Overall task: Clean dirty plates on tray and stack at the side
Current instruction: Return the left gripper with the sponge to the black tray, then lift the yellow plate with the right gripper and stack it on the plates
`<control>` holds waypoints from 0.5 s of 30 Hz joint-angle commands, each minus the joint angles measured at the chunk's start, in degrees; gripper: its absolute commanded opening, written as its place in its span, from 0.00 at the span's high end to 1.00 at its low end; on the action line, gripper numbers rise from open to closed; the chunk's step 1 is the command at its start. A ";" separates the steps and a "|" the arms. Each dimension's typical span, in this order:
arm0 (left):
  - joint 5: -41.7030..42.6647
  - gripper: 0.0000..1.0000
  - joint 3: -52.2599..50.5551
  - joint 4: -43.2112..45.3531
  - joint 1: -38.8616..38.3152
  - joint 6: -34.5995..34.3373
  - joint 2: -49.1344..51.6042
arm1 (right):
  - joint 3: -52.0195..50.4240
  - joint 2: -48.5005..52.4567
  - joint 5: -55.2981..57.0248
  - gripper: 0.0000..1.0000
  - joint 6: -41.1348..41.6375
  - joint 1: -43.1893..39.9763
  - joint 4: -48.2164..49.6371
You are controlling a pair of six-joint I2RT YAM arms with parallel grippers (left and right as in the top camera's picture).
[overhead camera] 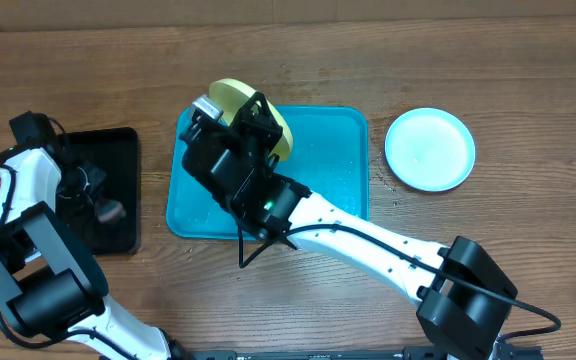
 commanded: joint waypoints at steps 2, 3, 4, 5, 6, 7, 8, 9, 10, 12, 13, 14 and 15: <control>-0.11 0.78 1.84 -1.57 0.15 0.83 0.20 | 1.53 -1.88 2.27 0.96 -2.12 0.37 0.57; -0.11 0.78 3.06 -2.84 0.15 0.83 0.17 | 1.53 -1.88 2.27 0.96 -2.14 0.37 0.59; -0.11 0.77 5.97 -5.86 0.15 0.83 0.17 | 1.53 -1.88 2.32 0.96 -3.69 0.37 0.90; -0.11 0.77 7.76 -7.65 0.13 0.83 0.17 | 1.53 -1.88 2.49 0.96 -5.25 0.37 1.18; 0.02 0.77 9.75 -9.55 0.13 0.83 0.17 | 1.53 -1.88 3.15 0.96 -7.39 0.37 2.38; 0.42 0.77 11.93 -11.52 0.13 0.83 0.17 | 1.53 -1.88 4.26 0.96 -9.46 0.37 4.46; 0.90 0.76 13.66 -13.03 0.13 0.83 0.17 | 1.53 -1.88 5.44 0.96 -10.82 0.37 6.86; 1.49 0.75 15.72 -14.84 0.13 0.83 0.17 | 1.53 -1.88 6.58 0.96 -11.69 0.37 9.42; 2.12 0.73 17.31 -16.22 0.13 0.85 0.17 | 1.53 -1.88 7.45 0.96 -12.17 0.26 11.82; 2.93 0.60 19.71 -18.38 0.07 0.83 0.17 | 1.51 -1.88 7.98 0.96 -10.14 0.13 13.33; 3.10 0.45 20.24 -18.88 0.07 0.83 0.17 | 1.44 -1.86 7.50 0.96 -7.15 -0.02 12.44; 3.08 0.29 20.31 -18.93 0.07 0.83 0.17 | 1.20 -1.86 5.16 0.96 -2.49 -0.20 8.85; 3.08 0.13 20.24 -18.99 0.07 0.83 0.20 | 0.96 -1.86 0.20 0.96 1.70 -0.42 2.27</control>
